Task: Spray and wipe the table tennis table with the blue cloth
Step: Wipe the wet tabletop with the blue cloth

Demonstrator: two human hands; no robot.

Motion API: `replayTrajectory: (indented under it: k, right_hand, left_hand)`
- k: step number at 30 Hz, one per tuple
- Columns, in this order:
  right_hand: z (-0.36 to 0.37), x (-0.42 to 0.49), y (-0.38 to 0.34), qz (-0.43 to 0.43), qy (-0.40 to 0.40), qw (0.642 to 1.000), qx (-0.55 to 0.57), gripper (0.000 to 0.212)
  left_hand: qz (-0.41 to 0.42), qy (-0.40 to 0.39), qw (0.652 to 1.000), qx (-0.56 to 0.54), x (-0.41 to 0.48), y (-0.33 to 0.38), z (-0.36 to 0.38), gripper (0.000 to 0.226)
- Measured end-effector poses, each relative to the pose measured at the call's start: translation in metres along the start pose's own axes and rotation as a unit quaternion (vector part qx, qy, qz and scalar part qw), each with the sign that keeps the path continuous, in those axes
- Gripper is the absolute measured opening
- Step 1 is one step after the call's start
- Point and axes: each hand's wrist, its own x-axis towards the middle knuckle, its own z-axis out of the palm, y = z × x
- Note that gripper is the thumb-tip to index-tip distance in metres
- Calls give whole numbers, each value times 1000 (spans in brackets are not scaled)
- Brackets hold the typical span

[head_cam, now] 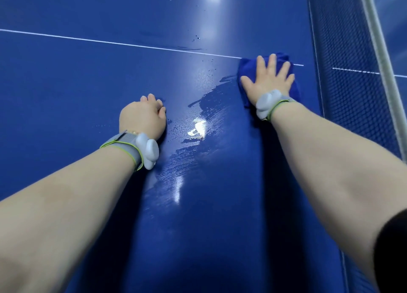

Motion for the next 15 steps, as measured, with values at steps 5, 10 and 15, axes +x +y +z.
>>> replayTrajectory:
  k: [5, 10, 15]
  right_hand:
    - [11, -28, -83, -161, -8, 987, -25, 77]
    - [10, -25, -73, -220, -13, 975, -20, 75]
    - [0, 16, 8, -25, 4, 1000, 3, 76]
  left_hand:
    - [5, 4, 1000, -1, -1, 2, -3, 26]
    - [-5, 2, 1000, -6, 1, -2, -2, 30]
    - [-16, -14, 1000, -20, 2, -4, -4, 36]
